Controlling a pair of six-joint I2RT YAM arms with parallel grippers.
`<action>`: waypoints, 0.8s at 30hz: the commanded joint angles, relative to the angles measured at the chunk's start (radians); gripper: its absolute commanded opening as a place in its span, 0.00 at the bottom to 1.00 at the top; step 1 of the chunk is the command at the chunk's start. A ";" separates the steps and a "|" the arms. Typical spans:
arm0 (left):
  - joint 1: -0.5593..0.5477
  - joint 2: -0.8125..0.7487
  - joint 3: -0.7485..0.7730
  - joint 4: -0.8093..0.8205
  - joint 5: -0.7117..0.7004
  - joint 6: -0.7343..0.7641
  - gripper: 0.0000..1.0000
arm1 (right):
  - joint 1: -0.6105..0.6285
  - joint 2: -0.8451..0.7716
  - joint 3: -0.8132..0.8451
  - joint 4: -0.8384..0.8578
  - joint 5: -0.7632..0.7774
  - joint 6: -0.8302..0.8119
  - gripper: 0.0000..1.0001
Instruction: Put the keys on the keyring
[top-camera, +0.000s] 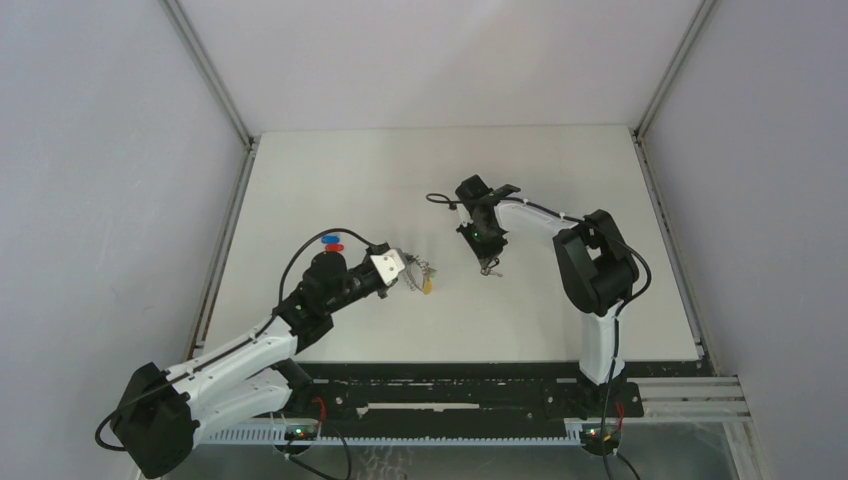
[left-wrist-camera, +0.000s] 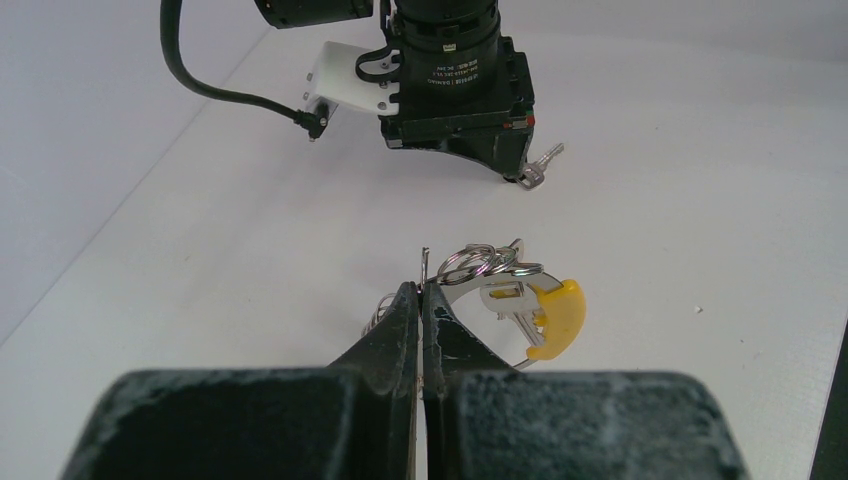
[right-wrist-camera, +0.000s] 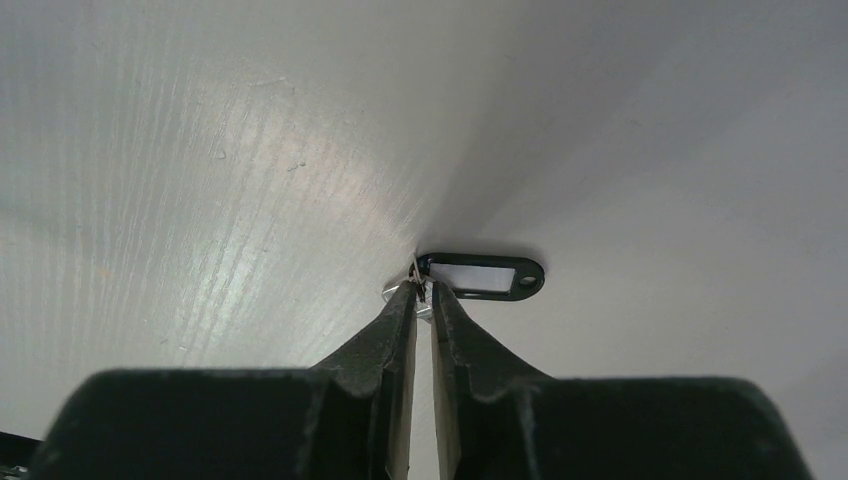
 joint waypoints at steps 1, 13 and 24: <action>-0.002 -0.007 0.010 0.046 -0.001 -0.001 0.00 | -0.001 0.007 0.006 0.017 -0.012 0.006 0.10; -0.002 -0.008 0.009 0.046 -0.002 0.000 0.00 | 0.000 -0.005 0.003 0.005 -0.018 -0.005 0.00; -0.002 -0.042 0.009 0.046 0.001 0.005 0.00 | 0.015 -0.283 -0.096 0.013 -0.079 -0.113 0.00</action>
